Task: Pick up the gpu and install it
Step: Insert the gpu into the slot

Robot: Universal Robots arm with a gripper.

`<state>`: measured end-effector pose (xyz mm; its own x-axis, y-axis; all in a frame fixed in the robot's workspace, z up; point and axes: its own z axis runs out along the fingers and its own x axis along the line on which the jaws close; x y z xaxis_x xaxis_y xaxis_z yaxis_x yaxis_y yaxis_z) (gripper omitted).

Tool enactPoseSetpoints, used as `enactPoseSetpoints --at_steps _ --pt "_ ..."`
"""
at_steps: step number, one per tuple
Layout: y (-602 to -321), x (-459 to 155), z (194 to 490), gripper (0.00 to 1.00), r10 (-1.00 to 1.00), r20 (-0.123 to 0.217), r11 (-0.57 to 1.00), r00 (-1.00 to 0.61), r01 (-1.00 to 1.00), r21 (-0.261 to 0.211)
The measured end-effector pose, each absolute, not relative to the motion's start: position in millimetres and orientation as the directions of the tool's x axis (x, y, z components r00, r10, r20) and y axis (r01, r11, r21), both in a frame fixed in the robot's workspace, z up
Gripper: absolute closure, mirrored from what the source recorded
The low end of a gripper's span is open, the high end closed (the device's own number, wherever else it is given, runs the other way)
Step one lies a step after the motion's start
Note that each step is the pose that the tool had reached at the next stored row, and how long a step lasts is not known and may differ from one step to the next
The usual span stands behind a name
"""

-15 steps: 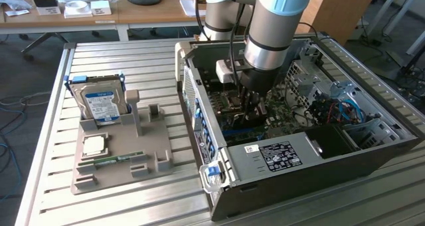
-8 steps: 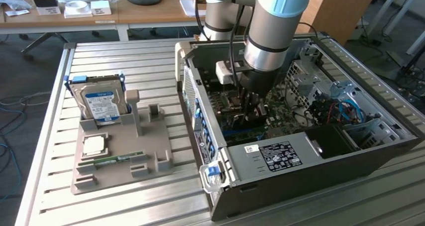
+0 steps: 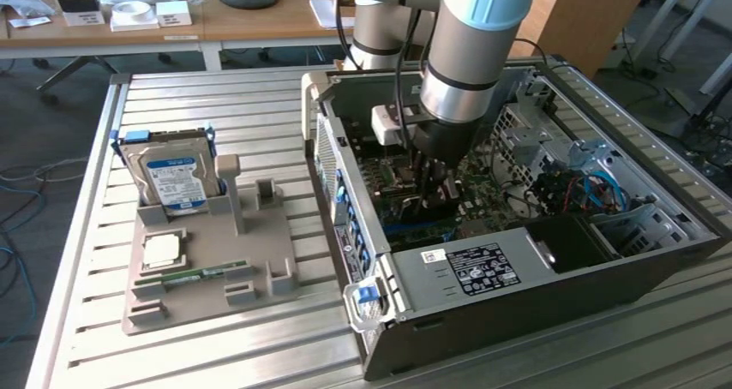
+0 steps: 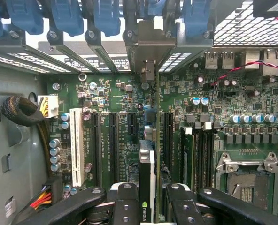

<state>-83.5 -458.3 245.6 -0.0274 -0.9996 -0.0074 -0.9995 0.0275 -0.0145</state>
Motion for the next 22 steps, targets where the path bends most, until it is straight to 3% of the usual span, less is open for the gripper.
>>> enactPoseSetpoints --at_steps 22 --pt "-458.3 -89.2 242.5 0.73 -1.000 -0.007 0.027 -0.027 -1.000 -0.016"
